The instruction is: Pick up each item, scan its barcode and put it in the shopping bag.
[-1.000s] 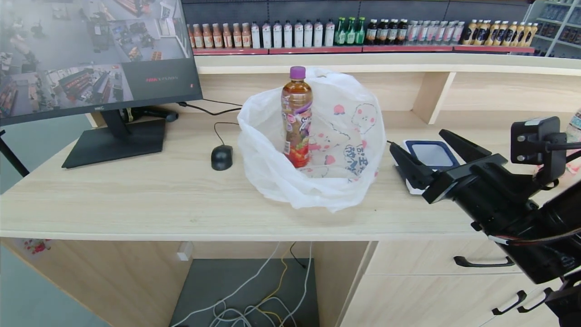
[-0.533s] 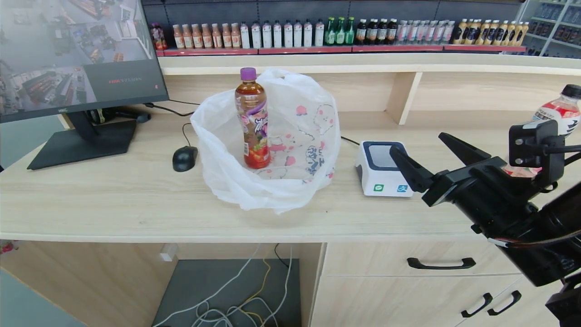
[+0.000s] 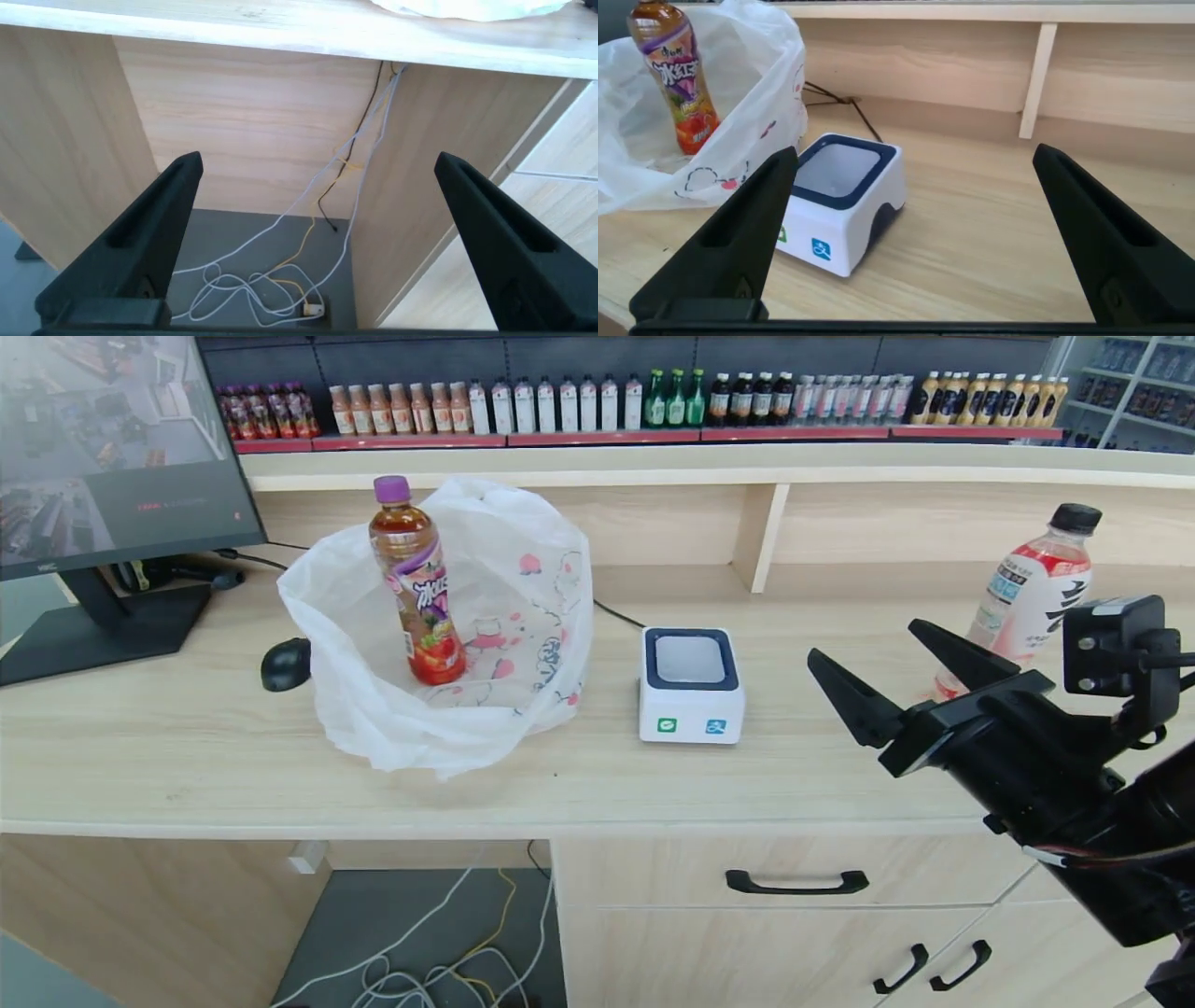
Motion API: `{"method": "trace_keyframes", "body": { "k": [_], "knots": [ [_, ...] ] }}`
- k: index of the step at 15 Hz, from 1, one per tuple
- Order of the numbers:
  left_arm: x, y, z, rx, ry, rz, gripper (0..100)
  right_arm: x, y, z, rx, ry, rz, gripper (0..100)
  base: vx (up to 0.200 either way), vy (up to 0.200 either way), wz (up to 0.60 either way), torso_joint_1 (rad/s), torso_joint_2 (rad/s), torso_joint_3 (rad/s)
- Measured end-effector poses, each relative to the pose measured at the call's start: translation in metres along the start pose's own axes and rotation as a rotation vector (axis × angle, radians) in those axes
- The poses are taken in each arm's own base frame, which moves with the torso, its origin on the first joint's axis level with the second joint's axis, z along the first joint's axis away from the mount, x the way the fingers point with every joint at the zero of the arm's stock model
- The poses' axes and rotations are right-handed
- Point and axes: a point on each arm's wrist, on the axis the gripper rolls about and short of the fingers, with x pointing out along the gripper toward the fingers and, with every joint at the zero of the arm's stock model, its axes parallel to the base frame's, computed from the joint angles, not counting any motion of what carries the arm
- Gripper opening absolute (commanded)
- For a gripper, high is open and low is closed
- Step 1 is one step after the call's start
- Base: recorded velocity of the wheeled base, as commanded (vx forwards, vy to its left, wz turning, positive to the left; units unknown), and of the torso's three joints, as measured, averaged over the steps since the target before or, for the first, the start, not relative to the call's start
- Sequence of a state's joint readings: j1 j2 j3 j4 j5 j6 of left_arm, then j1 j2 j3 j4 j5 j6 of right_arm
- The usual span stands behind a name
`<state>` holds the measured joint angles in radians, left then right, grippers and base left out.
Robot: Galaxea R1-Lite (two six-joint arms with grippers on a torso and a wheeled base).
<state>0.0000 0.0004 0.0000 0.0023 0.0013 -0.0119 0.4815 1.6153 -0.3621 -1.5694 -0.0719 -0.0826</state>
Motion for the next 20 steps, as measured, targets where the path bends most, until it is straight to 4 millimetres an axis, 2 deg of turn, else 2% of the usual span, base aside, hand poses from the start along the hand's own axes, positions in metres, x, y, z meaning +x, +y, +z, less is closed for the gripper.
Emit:
{"method": "trace_keyframes", "body": {
  "k": [9, 13, 16, 20],
  "knots": [
    [0.000, 0.000, 0.000, 0.001, 0.000, 0.000, 100, -0.010, 0.005, 0.000, 0.007, 0.013, 0.025, 100, 0.000, -0.200, 0.00, 0.004, 0.00, 0.003],
    [0.000, 0.000, 0.000, 0.001, 0.000, 0.000, 100, -0.009, 0.005, 0.002, 0.006, 0.006, 0.024, 100, 0.000, 0.000, 0.00, 0.000, 0.00, 0.000],
    [0.000, 0.000, 0.000, 0.007, 0.000, 0.000, 100, -0.002, 0.005, 0.005, 0.004, -0.020, 0.016, 100, 0.000, 0.000, 0.00, 0.000, 0.00, 0.000],
    [0.000, 0.000, 0.000, 0.007, -0.001, 0.000, 100, 0.013, 0.004, 0.001, 0.004, -0.015, -0.067, 100, 0.000, 0.000, 0.00, 0.000, 0.00, 0.000]
  ]
}}
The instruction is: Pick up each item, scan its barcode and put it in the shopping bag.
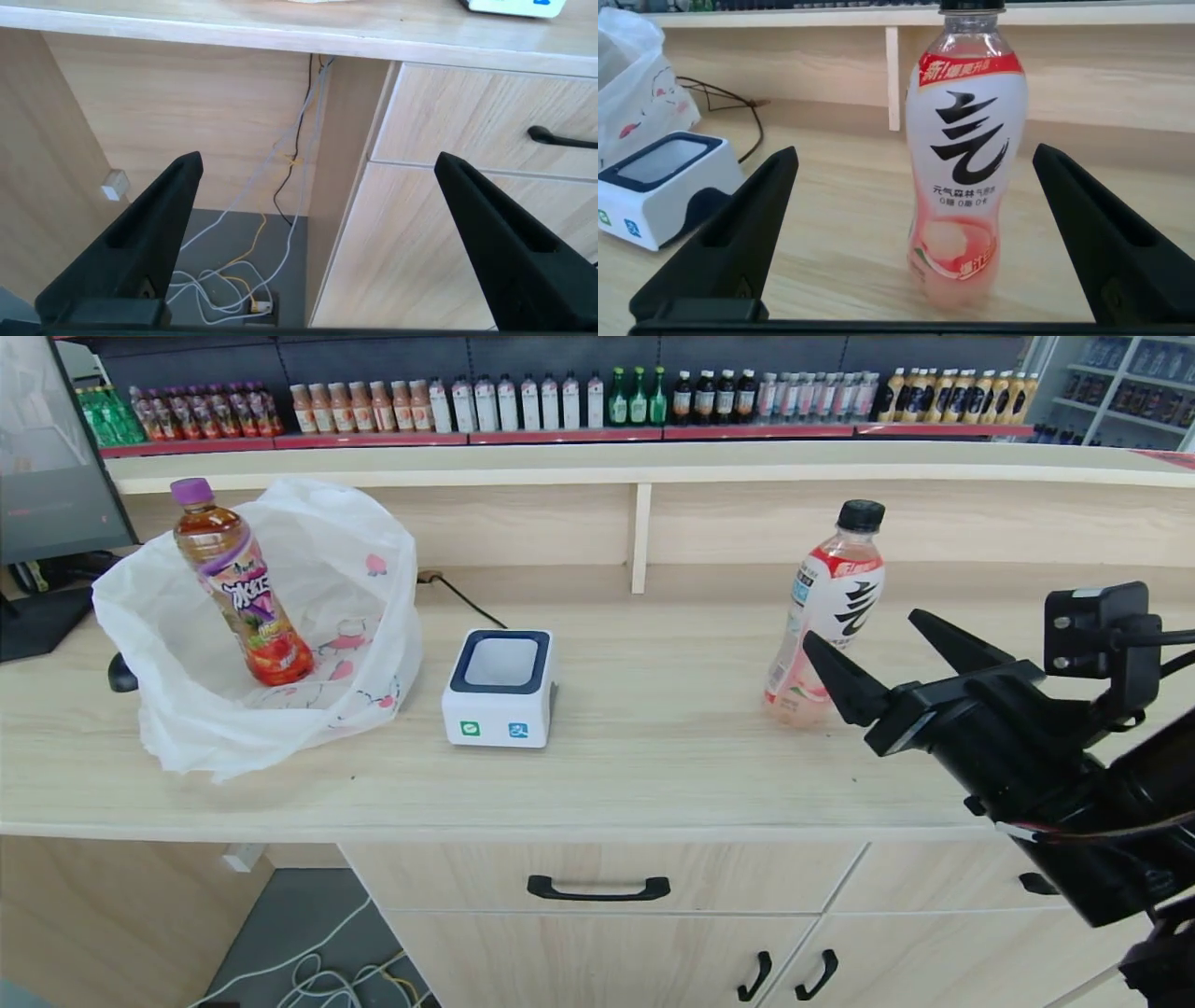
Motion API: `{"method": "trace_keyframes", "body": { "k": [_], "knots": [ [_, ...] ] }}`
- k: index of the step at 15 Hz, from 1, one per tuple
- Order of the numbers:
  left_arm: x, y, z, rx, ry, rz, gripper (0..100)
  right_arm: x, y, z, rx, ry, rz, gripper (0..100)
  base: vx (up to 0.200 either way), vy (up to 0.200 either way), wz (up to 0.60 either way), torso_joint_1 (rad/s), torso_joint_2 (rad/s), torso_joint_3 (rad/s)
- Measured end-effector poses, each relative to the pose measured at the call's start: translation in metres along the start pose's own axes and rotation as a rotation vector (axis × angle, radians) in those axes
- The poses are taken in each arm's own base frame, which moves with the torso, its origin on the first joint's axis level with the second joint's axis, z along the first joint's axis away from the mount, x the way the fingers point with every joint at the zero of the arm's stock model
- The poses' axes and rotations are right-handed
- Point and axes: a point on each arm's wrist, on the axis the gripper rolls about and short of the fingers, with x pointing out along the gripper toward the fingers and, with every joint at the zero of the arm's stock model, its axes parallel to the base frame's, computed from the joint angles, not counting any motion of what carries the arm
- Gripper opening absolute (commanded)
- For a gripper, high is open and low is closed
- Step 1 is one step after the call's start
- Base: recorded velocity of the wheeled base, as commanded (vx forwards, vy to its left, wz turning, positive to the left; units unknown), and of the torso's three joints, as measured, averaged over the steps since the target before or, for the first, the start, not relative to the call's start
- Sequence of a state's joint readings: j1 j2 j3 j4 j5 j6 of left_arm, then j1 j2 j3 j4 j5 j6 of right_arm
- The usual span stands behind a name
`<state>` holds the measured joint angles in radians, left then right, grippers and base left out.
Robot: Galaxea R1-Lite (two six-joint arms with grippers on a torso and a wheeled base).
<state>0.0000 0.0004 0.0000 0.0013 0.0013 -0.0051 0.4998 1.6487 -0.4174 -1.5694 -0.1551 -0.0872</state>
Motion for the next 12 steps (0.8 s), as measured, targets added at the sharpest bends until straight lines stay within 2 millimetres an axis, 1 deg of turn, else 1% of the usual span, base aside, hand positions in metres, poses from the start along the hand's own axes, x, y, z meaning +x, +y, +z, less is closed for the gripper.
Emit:
{"method": "trace_keyframes", "body": {
  "k": [1, 5, 12],
  "knots": [
    [0.000, 0.000, 0.000, 0.000, 0.000, 0.000, 100, 0.004, -0.001, -0.002, -0.002, 0.000, -0.009, 100, 0.000, 0.000, 0.00, 0.000, 0.00, 0.000],
    [0.000, 0.000, 0.000, 0.000, 0.000, 0.000, 100, 0.020, -0.014, -0.015, -0.027, 0.020, -0.070, 100, 0.000, 0.000, 0.00, 0.000, 0.00, 0.000],
    [0.000, 0.000, 0.000, 0.000, 0.000, 0.000, 100, 0.041, -0.014, -0.037, -0.028, 0.054, -0.090, 100, 0.000, 0.000, 0.00, 0.000, 0.00, 0.000]
  ]
}}
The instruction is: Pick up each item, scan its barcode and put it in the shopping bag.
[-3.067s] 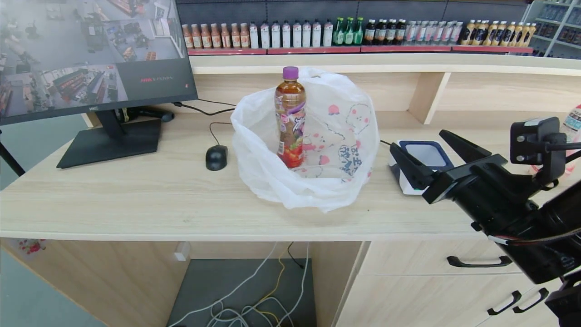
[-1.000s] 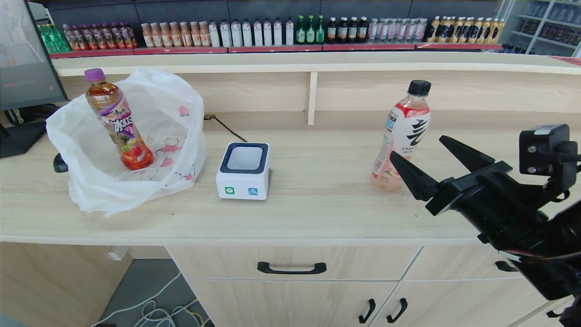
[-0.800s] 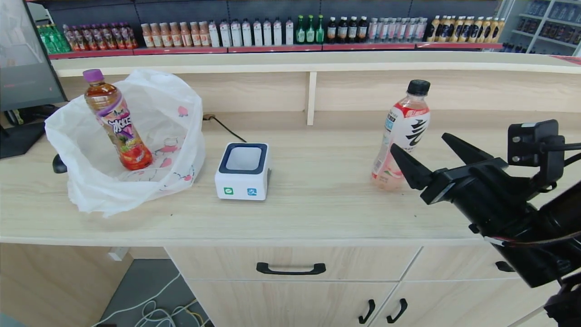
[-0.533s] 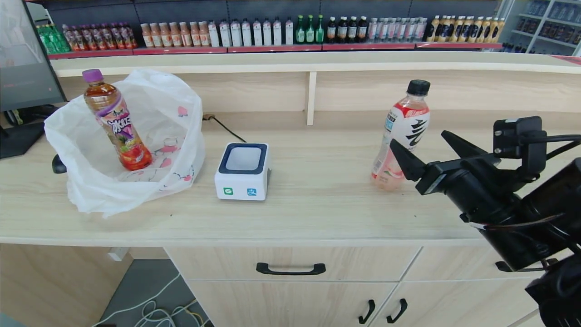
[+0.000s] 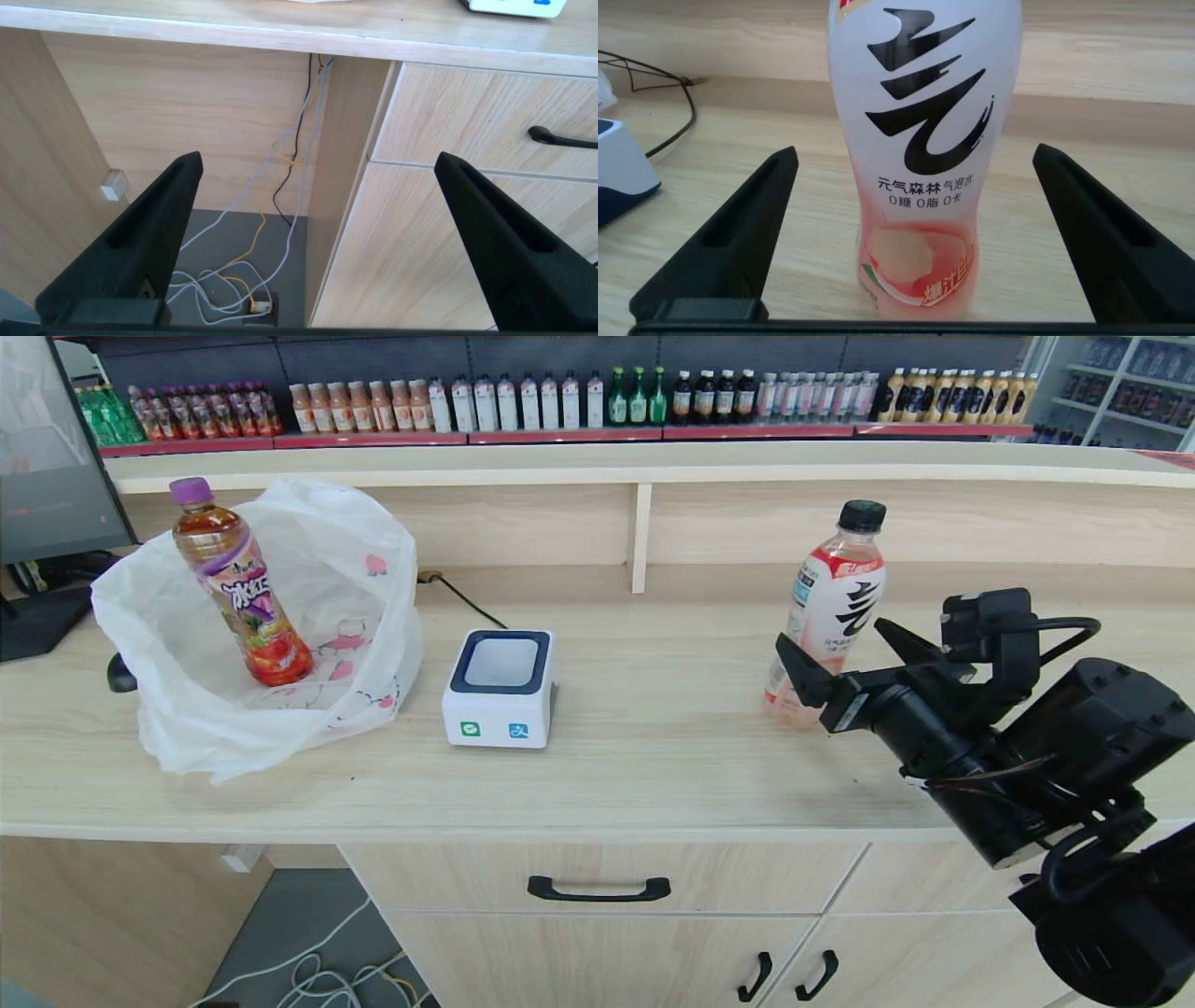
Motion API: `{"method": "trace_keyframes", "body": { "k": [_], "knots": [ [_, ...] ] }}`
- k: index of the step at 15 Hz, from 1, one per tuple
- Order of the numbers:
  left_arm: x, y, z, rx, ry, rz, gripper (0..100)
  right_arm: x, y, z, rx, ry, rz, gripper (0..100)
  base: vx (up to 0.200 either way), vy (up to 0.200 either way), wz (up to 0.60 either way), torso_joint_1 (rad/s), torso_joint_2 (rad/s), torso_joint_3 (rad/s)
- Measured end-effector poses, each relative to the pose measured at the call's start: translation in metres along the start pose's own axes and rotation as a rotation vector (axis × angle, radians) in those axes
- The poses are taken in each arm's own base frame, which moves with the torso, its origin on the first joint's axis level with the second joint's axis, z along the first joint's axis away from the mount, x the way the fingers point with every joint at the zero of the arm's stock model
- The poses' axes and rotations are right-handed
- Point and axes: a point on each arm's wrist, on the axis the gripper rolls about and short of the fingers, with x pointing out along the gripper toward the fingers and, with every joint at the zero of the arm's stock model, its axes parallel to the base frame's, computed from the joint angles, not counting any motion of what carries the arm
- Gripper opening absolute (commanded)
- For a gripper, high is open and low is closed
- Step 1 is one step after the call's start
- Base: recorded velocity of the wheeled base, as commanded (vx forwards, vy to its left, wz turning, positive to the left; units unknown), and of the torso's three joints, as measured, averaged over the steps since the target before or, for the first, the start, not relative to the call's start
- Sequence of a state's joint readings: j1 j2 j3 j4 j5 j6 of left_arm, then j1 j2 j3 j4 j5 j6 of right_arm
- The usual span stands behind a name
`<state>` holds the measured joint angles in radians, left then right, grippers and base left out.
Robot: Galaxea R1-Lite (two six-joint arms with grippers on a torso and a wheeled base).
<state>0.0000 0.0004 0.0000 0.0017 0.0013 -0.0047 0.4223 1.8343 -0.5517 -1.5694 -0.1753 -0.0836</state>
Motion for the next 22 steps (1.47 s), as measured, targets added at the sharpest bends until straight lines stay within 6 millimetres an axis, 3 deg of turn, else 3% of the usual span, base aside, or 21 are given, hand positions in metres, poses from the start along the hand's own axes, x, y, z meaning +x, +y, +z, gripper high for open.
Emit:
{"method": "trace_keyframes", "body": {
  "k": [7, 20, 21, 22],
  "knots": [
    [0.000, 0.000, 0.000, 0.000, 0.000, 0.000, 100, 0.024, 0.000, -0.006, 0.029, -0.028, -0.055, 100, 0.000, 0.000, 0.00, 0.000, 0.00, 0.000],
    [0.000, 0.000, 0.000, 0.000, 0.000, 0.000, 100, 0.035, 0.002, -0.017, 0.037, -0.022, -0.056, 100, 0.000, 0.000, 0.00, 0.000, 0.00, 0.000],
    [0.000, 0.000, 0.000, 0.000, 0.000, 0.000, 100, 0.036, 0.003, -0.018, 0.038, -0.023, -0.056, 0, 0.000, 0.000, 0.00, 0.000, 0.00, 0.000],
    [0.000, 0.000, 0.000, 0.000, 0.000, 0.000, 100, 0.038, 0.003, -0.017, 0.039, -0.028, -0.057, 0, 0.000, 0.000, 0.00, 0.000, 0.00, 0.000]
  ]
}}
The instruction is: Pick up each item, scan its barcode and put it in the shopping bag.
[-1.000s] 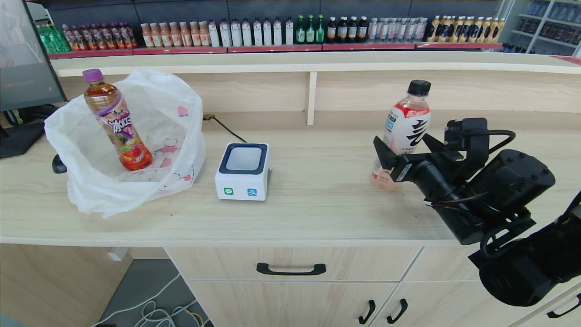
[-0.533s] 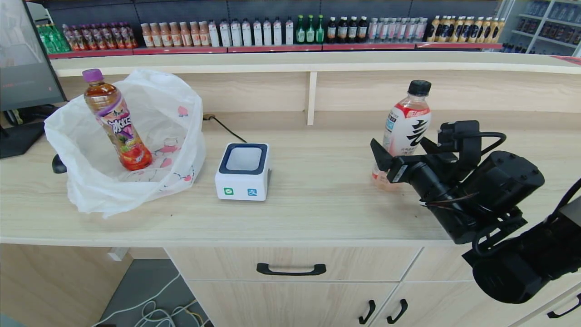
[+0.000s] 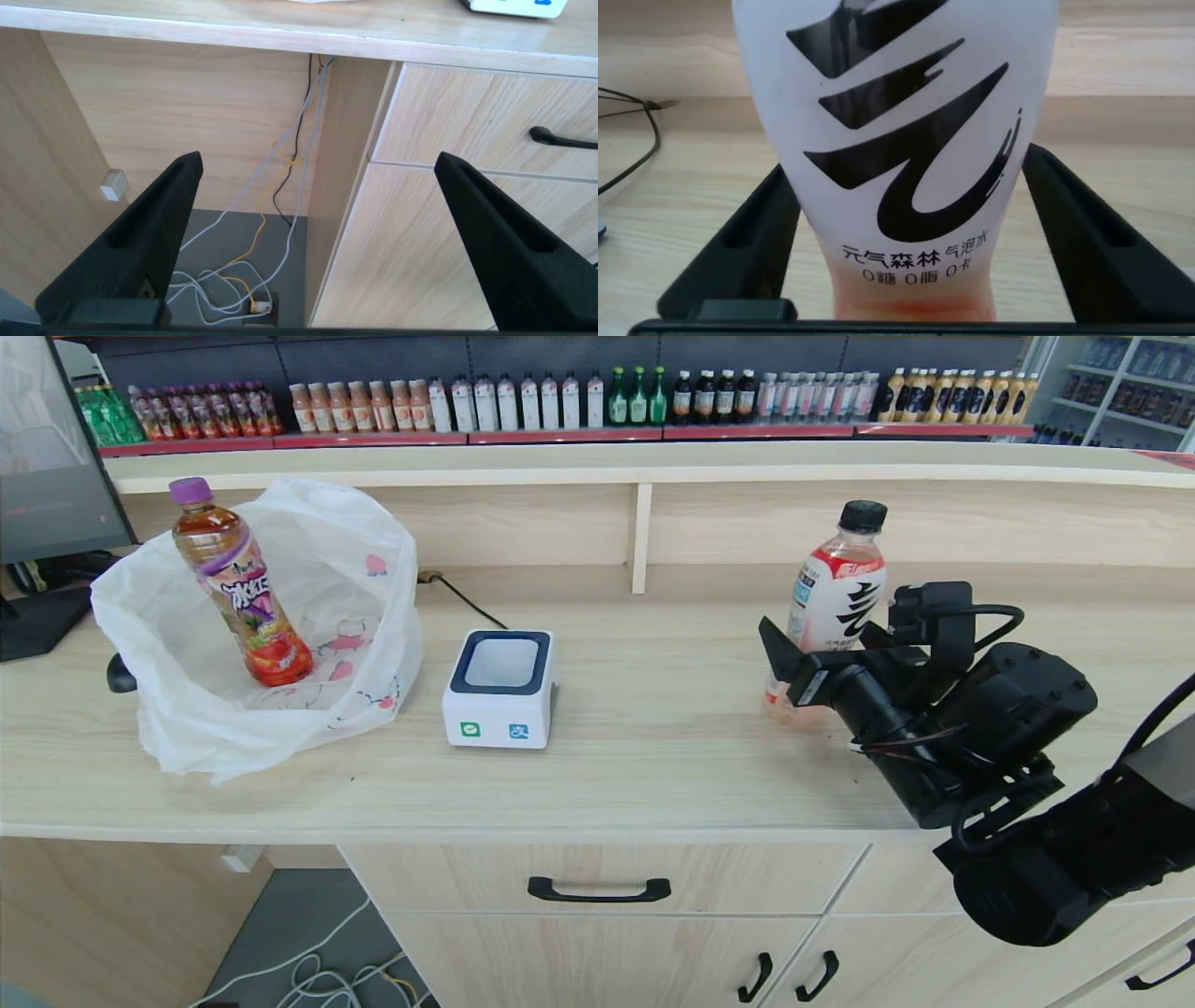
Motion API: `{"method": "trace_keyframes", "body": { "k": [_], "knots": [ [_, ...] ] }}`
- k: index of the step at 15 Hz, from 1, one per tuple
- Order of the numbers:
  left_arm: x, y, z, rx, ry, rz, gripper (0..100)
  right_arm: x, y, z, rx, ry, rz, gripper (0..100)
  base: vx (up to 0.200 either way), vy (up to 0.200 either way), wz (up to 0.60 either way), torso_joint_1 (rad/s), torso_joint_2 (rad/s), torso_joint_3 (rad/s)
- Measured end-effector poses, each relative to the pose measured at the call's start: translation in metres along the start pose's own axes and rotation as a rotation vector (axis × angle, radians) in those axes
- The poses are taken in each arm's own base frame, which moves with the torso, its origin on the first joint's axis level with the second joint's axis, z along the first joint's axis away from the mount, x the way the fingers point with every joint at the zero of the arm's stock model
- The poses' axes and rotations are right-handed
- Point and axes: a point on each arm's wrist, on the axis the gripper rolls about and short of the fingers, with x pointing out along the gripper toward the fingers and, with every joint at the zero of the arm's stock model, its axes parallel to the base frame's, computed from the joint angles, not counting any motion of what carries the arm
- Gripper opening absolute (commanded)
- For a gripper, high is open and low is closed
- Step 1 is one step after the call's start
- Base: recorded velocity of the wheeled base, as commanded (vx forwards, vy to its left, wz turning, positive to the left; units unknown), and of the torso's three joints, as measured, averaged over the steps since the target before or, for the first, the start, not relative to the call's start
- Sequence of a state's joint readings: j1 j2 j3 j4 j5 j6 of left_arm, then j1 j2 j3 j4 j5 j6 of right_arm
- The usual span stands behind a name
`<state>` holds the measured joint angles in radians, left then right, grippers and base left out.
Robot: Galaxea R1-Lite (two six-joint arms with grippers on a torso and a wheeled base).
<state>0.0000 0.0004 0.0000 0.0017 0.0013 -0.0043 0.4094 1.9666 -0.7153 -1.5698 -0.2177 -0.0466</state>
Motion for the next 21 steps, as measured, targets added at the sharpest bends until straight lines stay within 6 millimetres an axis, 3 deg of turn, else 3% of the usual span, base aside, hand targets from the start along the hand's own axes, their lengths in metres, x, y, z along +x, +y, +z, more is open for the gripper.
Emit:
{"method": "trace_keyframes", "body": {
  "k": [14, 21],
  "knots": [
    [0.000, 0.000, 0.000, 0.000, 0.000, 0.000, 100, -0.002, -0.001, 0.009, 0.022, -0.021, -0.009, 0, 0.000, 0.000, 0.00, 0.000, 0.00, 0.000],
    [0.000, 0.000, 0.000, 0.000, 0.000, 0.000, 100, -0.020, -0.005, 0.027, 0.035, -0.034, 0.001, 0, 0.000, 0.000, 0.00, 0.000, 0.00, 0.000]
  ]
}}
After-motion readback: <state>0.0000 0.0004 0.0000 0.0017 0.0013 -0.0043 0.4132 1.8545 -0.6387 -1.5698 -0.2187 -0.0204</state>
